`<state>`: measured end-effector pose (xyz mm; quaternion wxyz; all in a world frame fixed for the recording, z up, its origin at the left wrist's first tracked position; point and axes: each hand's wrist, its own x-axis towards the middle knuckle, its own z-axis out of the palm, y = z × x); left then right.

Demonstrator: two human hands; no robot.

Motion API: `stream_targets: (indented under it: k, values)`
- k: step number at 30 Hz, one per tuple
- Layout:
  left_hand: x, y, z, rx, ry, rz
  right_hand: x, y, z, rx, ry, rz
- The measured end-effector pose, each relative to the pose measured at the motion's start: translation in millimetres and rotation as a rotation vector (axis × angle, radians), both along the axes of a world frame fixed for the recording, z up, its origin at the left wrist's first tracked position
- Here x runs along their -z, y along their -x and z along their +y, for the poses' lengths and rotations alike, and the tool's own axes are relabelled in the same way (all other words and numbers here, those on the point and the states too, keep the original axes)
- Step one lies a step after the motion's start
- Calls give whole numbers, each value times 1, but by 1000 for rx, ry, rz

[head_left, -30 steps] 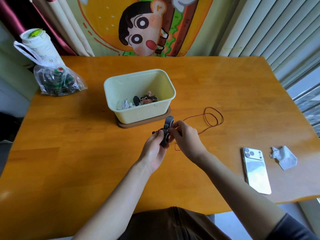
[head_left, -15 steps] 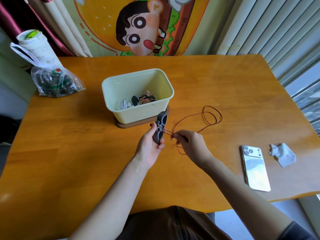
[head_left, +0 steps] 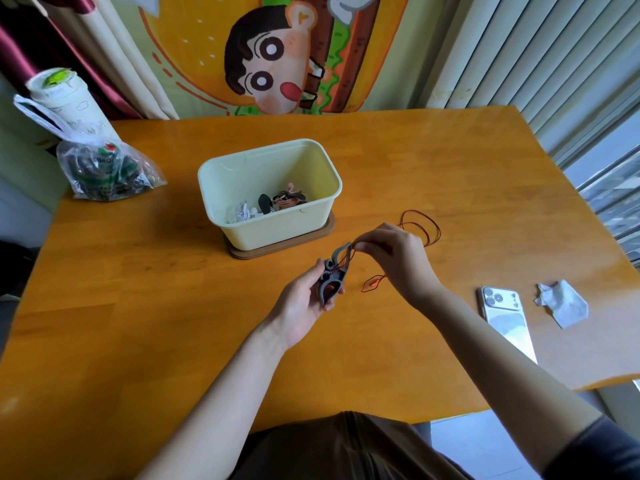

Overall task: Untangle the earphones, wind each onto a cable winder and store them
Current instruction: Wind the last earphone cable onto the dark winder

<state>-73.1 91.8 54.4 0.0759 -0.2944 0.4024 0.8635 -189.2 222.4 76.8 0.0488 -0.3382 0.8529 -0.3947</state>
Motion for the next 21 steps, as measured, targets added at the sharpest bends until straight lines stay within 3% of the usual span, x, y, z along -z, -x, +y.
stream_targets:
  k: [9, 15, 21]
  values:
    - [-5, 1, -10, 138, 35, 52, 3, -3, -1, 11, 177, 53]
    - [-4, 3, -5, 98, 29, 50, -1, -15, -9, 39, 110, -261]
    - [3, 3, 4, 69, 54, 130, 2, -21, -16, 74, 147, -382]
